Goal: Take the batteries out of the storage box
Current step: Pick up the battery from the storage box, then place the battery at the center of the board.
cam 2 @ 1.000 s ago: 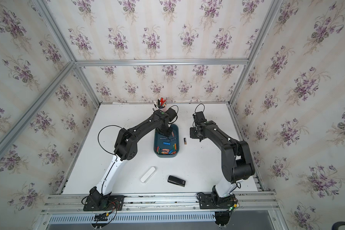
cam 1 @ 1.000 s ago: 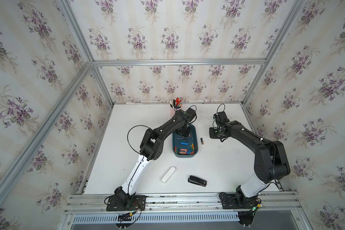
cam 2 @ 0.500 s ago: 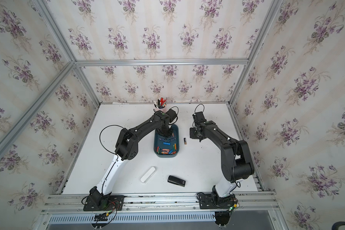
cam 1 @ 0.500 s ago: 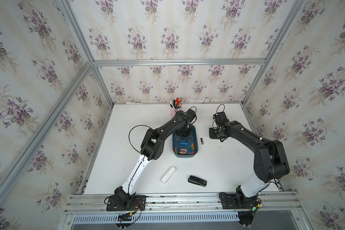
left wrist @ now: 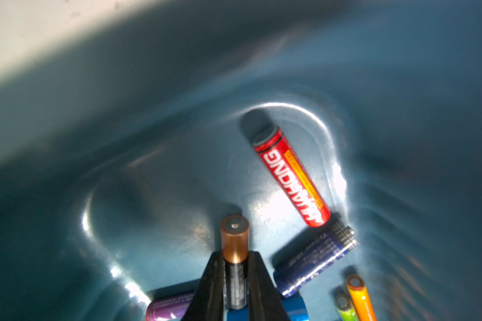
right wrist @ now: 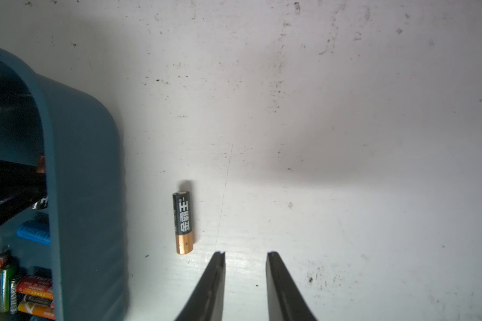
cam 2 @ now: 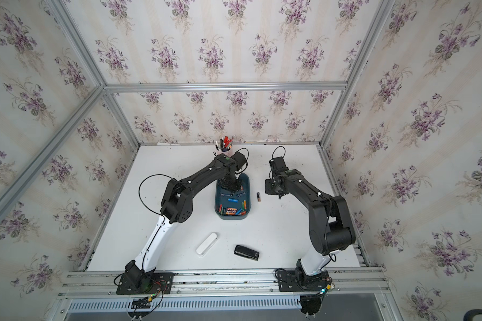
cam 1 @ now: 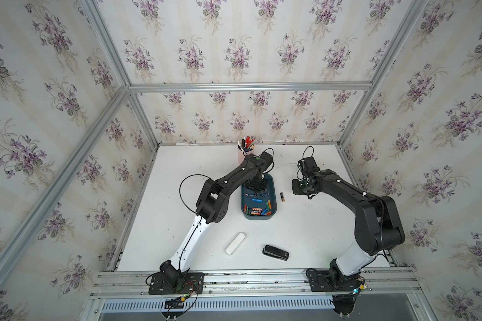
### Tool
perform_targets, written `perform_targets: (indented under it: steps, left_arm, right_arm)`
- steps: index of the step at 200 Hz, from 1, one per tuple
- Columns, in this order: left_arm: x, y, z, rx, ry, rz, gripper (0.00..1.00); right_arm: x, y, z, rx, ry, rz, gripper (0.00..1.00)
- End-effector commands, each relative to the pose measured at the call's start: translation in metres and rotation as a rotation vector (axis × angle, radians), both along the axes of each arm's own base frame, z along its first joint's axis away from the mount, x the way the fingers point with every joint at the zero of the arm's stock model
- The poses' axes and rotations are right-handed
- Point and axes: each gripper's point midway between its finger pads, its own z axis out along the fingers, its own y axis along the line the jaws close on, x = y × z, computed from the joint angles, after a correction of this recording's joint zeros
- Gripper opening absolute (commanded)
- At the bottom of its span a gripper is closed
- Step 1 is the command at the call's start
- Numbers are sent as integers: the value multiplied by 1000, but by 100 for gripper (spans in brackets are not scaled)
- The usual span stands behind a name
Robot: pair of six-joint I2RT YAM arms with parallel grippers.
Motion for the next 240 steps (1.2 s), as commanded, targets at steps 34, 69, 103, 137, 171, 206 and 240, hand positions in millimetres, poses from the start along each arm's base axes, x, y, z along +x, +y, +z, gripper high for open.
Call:
perform_targets:
  steps: [34, 69, 103, 137, 171, 206, 240]
  left_arm:
    - [2, -6, 34, -109, -12, 25, 16]
    - [4, -2, 61, -158, -37, 42, 15]
    - [3, 10, 88, -198, -62, 67, 16]
    - [1, 42, 112, -201, -97, 116, 16]
    - [-5, 86, 118, -172, -111, 182, 16]
    - [-17, 126, 96, -122, -79, 243, 16]
    - [-29, 145, 61, -82, -20, 281, 15]
  right_arm:
    - [2, 7, 12, 46, -23, -3, 31]
    - [1, 14, 17, 60, -27, 7, 30]
    - [4, 33, 28, 70, -46, 42, 30]
    - [8, 54, 34, 75, -51, 78, 30]
    - [12, 76, 38, 76, -56, 116, 30]
    - [12, 103, 34, 72, -48, 170, 30]
    - [10, 121, 30, 65, -38, 213, 30]
